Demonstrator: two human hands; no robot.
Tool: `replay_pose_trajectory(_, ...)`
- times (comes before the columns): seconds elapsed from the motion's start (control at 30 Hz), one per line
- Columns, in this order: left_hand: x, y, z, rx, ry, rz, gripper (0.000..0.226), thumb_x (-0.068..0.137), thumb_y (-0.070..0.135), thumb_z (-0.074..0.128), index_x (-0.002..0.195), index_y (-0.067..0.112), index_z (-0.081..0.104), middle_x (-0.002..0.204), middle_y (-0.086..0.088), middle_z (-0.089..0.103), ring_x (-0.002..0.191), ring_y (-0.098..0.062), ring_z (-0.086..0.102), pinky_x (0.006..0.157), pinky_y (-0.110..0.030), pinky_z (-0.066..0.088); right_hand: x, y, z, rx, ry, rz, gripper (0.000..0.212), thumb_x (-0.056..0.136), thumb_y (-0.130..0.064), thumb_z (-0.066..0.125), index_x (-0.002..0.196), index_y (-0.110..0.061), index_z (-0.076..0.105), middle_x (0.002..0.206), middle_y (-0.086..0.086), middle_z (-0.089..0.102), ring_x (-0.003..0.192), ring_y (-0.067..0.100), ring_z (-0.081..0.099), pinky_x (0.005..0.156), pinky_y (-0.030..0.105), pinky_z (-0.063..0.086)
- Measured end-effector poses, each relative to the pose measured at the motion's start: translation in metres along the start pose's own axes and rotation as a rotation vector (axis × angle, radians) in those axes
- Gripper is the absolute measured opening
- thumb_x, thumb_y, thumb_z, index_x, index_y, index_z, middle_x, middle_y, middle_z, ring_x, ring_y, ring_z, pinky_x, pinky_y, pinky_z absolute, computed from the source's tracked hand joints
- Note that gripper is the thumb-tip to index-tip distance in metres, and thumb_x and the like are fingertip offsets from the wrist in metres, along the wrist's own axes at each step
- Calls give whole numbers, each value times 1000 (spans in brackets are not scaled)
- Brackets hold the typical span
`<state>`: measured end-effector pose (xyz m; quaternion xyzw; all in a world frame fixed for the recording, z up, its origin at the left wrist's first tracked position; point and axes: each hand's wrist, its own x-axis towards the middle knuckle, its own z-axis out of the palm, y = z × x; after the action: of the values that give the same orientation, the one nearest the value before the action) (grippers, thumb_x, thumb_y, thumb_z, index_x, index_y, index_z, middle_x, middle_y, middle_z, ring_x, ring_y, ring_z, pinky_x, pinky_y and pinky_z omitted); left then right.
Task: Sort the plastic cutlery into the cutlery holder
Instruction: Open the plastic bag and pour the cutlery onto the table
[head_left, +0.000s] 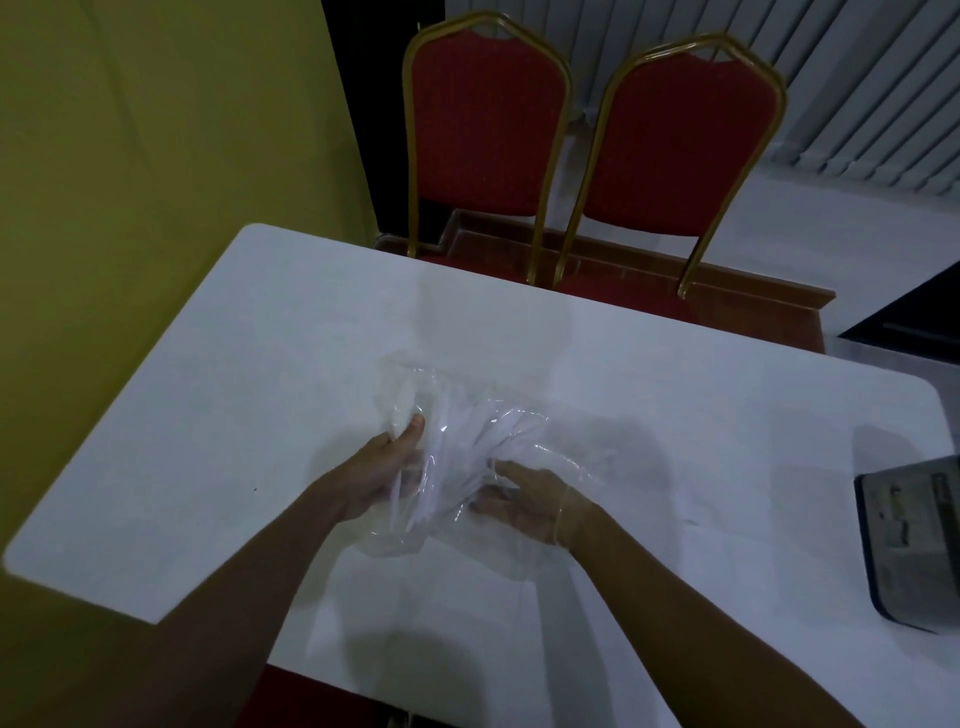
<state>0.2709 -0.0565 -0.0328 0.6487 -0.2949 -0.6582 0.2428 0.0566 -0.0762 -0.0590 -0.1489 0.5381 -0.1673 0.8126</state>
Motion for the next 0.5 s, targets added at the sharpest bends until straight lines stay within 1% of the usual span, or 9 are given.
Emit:
replay_pose_trajectory(0.03, -1, -1, 2, 14, -39, 10, 55, 92, 59, 39, 109, 15, 68, 103, -4, 74, 90, -18, 69, 84, -31, 52, 0, 1, 1, -15, 9, -9, 43, 84, -18, 70, 119, 3, 56, 107, 15, 65, 96, 26, 66, 87, 36, 57)
replay_pose_trajectory(0.1, -6, -2, 7, 47, -74, 41, 56, 91, 60, 41, 108, 13, 68, 101, -5, 74, 90, -19, 69, 83, -31, 51, 1, 2, 1, -15, 24, -22, 58, 75, -29, 80, 116, 8, 62, 114, 21, 67, 105, 32, 67, 91, 40, 56)
replay_pose_trajectory(0.17, -6, -5, 11, 78, -82, 78, 54, 86, 59, 49, 98, 10, 69, 91, -6, 74, 83, -20, 68, 79, -30, 51, 3, 3, 2, -33, 20, -41, 57, 78, -34, 77, 118, 4, 64, 115, 20, 68, 107, 31, 67, 88, 37, 57)
replay_pose_trajectory(0.23, -9, -6, 18, 87, -86, 123, 38, 86, 48, 58, 85, 10, 67, 74, -1, 69, 70, -14, 64, 69, -26, 48, 4, 4, 8, -69, 35, -39, 55, 81, -42, 73, 117, -1, 65, 110, 13, 71, 101, 25, 68, 86, 33, 58)
replay_pose_trajectory(0.27, -9, -6, 22, 73, -92, 138, 26, 89, 36, 62, 81, 12, 67, 70, 2, 68, 66, -11, 64, 65, -24, 48, 4, 4, 11, -70, 36, -27, 56, 80, -46, 72, 117, -4, 66, 110, 11, 71, 101, 24, 67, 89, 34, 56)
replay_pose_trajectory(0.33, -9, -8, 26, 41, -99, 149, 5, 83, 16, 72, 84, 12, 69, 73, 1, 72, 69, -13, 68, 63, -22, 51, 4, 4, 16, -86, 42, -16, 68, 70, -55, 79, 117, -6, 67, 116, 15, 69, 101, 26, 65, 99, 43, 51)
replay_pose_trajectory(0.37, -9, -9, 27, 24, -93, 152, 11, 78, 12, 75, 89, 11, 70, 80, -4, 74, 75, -18, 71, 67, -25, 54, 8, 5, 14, -112, 62, -20, 78, 60, -60, 83, 116, -7, 68, 117, 17, 68, 100, 27, 64, 100, 48, 49)
replay_pose_trajectory(0.43, -10, -9, 29, -2, -77, 146, 25, 74, 6, 78, 98, 8, 70, 93, -12, 74, 86, -27, 72, 78, -35, 57, 4, 7, 15, -114, 86, -21, 80, 53, -57, 88, 111, -4, 70, 114, 17, 69, 102, 31, 67, 98, 50, 51)
replay_pose_trajectory(0.5, -9, -9, 30, -5, -49, 147, 29, 73, 3, 78, 100, 8, 69, 95, -14, 74, 88, -28, 71, 78, -36, 57, 1, 9, 15, -63, 113, -47, 60, 65, -39, 87, 108, -1, 70, 108, 19, 71, 94, 32, 71, 85, 45, 58)
